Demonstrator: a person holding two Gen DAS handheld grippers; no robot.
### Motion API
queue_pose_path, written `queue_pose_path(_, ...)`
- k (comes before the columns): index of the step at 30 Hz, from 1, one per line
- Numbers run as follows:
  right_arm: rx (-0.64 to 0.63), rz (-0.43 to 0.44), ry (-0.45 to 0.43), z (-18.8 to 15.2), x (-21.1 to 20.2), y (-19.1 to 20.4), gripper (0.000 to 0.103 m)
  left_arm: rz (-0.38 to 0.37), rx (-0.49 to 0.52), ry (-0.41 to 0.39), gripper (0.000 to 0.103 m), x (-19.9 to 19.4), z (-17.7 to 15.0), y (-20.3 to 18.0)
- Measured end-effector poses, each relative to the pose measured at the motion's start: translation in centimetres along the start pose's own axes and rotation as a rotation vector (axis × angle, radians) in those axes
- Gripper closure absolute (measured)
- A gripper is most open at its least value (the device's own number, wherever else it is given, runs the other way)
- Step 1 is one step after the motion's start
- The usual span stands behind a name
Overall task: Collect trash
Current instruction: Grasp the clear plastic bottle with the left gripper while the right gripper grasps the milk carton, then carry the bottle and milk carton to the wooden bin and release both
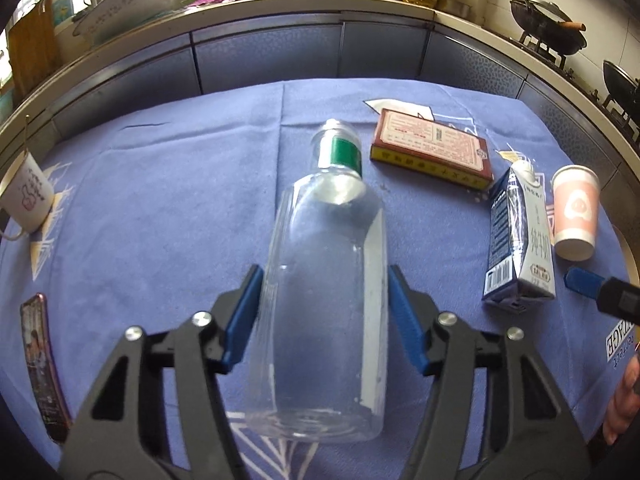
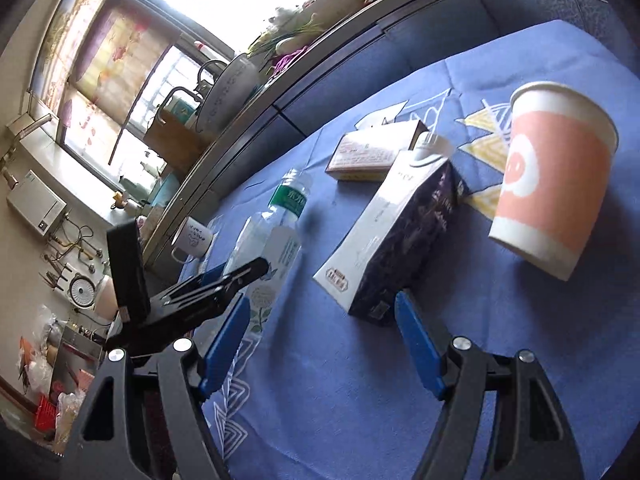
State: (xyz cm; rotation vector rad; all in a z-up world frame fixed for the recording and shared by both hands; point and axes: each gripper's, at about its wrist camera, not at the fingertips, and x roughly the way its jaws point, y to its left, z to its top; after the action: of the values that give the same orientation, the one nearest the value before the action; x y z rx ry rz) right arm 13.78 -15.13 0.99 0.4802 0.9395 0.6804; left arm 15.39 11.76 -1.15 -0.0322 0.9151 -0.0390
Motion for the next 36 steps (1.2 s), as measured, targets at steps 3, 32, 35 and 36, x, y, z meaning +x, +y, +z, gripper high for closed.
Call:
queue_pose_path(3,-0.006,-0.017,-0.002,-0.3,0.3,0.1,0.029,-0.04,-0.025,0.001,0.046,-0.8,-0.5,0.8)
queue_pose_path(32,-0.153,-0.065,0.094,-2.0,1.4,0.7,0.047,-0.366,-0.152,-0.024,0.046,-6.2,-4.1,0.4)
queue_pose_path(35,-0.15,-0.081,0.082,-3.2,-0.8,-0.2,0.047,-0.397,-0.122,-0.012,0.046,-6.3,-3.8,-1.5)
queue_pose_path(36,-0.144,-0.087,0.079,-3.5,-1.5,-0.6,0.048,-0.402,-0.111,-0.007,0.046,-6.3,-3.7,-2.1)
